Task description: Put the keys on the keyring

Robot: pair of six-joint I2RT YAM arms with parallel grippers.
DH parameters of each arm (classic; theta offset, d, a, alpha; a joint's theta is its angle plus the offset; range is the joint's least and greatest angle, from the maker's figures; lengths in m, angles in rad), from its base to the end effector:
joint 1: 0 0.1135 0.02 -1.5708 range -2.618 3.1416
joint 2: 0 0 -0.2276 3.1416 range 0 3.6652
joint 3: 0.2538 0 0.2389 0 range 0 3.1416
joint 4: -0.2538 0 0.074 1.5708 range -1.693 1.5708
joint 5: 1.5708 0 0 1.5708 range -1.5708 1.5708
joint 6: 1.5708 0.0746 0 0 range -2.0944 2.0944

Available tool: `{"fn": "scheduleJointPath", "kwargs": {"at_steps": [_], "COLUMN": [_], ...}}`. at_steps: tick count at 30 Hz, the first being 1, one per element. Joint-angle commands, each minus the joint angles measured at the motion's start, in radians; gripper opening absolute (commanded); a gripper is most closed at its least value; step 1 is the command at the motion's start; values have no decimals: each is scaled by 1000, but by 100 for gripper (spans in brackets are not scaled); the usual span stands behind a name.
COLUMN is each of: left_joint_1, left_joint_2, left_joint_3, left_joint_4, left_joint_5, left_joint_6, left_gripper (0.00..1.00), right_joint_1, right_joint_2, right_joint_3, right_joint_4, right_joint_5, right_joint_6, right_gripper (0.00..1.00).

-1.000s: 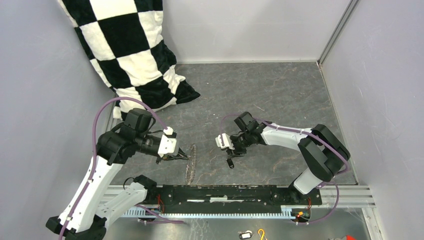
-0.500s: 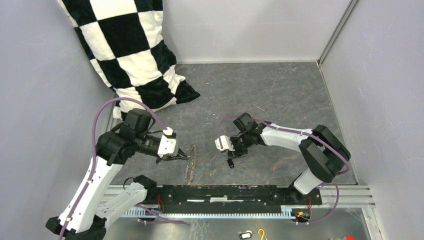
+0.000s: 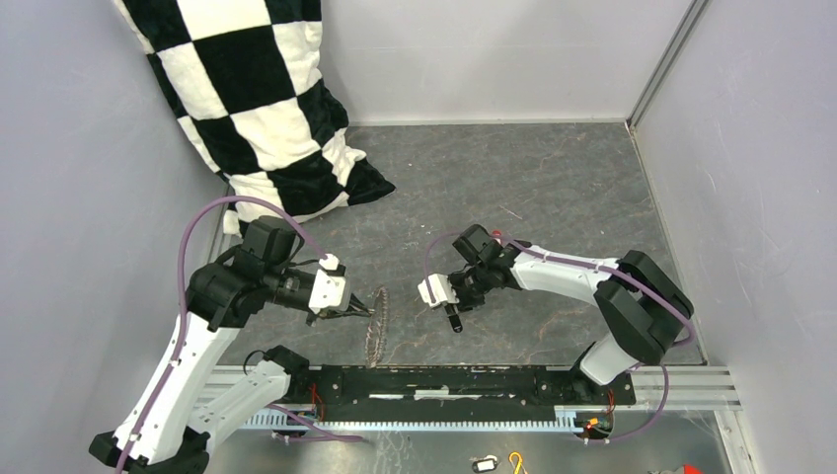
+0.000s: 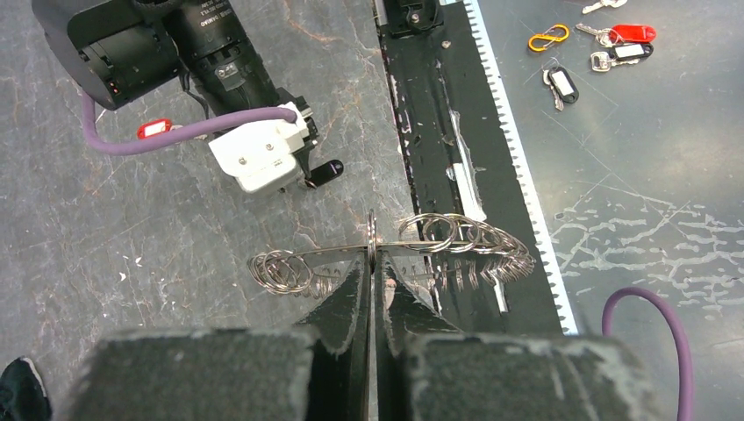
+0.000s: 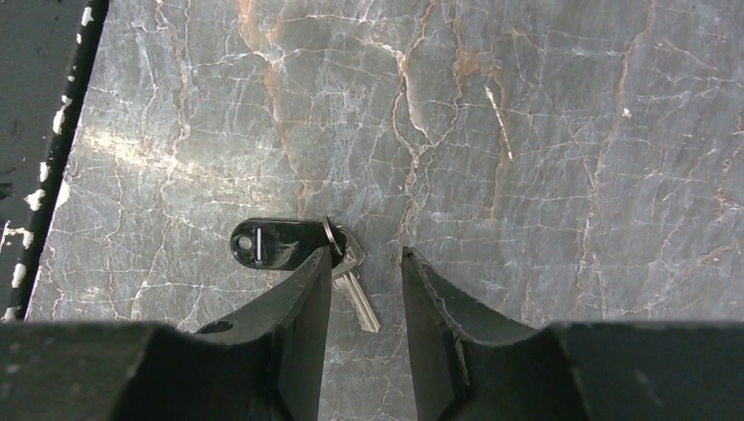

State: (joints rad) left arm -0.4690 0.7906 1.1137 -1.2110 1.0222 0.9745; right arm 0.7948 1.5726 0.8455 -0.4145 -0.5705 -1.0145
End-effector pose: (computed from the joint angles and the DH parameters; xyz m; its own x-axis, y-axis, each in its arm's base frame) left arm 0.0884 -0.1162 0.3180 0.2038 0.3804 -0.9021 0.9747 -0.1656 0.1504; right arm 0.1744 0.2352 0.1078 0.3075 -0.7071 -0.6368 -0.9412 -0.3245 -0.0941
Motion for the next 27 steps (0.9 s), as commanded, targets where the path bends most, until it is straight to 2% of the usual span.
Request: {"fn": "scheduleJointPath", "kwargs": {"at_steps": [1, 27], "left_joint_1": [-2, -2], "left_joint_2": [-13, -21], "left_joint_3": [26, 34], "left_joint_4": [5, 6], "left_joint_5": [21, 7], "left_joint_6": [67, 77], "left_gripper": [2, 2], "right_joint_1": [8, 35], "right_joint_2": [16, 64], "right_joint_3": [40, 46], "right_joint_4": [-39, -50], "right_joint_5": [-11, -8], "right_joint_6": [-46, -51], "right_gripper": [41, 32]}}
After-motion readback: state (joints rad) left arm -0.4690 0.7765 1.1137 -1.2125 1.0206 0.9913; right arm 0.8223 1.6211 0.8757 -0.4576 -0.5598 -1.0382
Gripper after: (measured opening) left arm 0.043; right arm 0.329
